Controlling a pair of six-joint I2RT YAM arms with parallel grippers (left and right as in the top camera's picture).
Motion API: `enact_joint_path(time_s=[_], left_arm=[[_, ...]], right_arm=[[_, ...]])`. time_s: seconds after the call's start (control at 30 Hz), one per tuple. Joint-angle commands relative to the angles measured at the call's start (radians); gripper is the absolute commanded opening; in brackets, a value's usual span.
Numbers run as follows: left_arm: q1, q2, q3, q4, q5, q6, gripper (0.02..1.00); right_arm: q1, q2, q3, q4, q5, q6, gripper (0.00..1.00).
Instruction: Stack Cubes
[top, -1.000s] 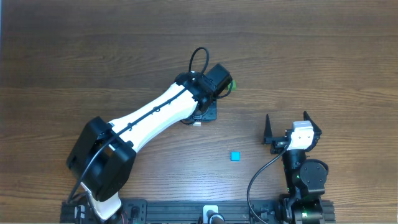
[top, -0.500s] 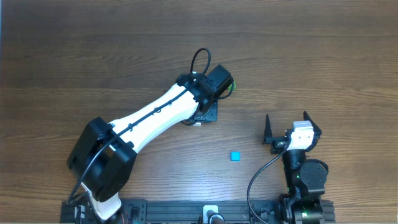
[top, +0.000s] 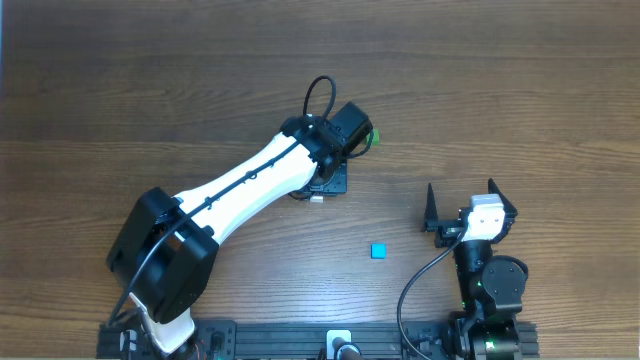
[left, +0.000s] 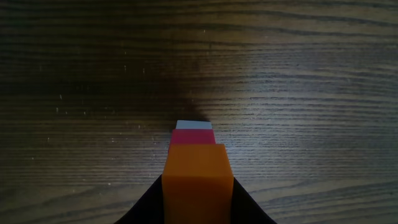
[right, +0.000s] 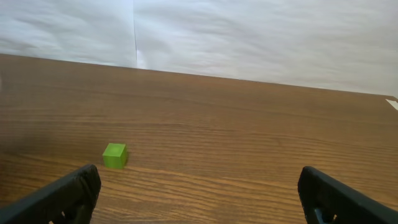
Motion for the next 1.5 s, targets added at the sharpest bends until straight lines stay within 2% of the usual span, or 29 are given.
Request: enact_joint_path(time_s=[0.03, 0.8, 1.0, 1.07, 1.17, 1.23, 1.27, 1.4, 1.5], left_arm=[[0.006, 0.011, -0.010, 0.000, -0.015, -0.011, 0.066], [0.006, 0.045, -0.010, 0.000, -0.007, -0.016, 0.095], [0.006, 0.045, -0.010, 0.000, -0.007, -0.019, 0.395], [0.006, 0.045, -0.010, 0.000, -0.007, -0.019, 0.535], [0.006, 0.045, -0.010, 0.000, -0.007, -0.019, 0.844], [0.006, 0.045, -0.010, 0.000, -0.007, -0.019, 0.965], [0.006, 0.044, -0.010, 0.000, -0.007, -0.019, 0.998], [0.006, 0.010, -0.010, 0.035, -0.013, -0.019, 1.000], [0.006, -0.067, -0.010, 0.108, -0.064, -0.019, 1.000]], right_arm=[[-0.006, -0.010, -0.008, 0.002, -0.008, -0.001, 0.991], [-0.006, -0.010, -0.008, 0.002, -0.008, -0.001, 0.993], [-0.006, -0.010, -0.008, 0.002, -0.008, -0.001, 0.993], [-0.006, -0.010, -0.008, 0.002, -0.008, -0.001, 0.993], [-0.006, -0.010, -0.008, 0.002, -0.008, -0.001, 0.991], [-0.006, -0.010, -0.008, 0.002, -0.008, -0.001, 0.991], [-0.006, -0.010, -0.008, 0.002, -0.008, -0.001, 0.991], [-0.006, -0.010, -0.008, 0.002, -0.008, -0.001, 0.991], [-0.006, -0.010, -0.008, 0.002, -0.008, -0.001, 0.993]])
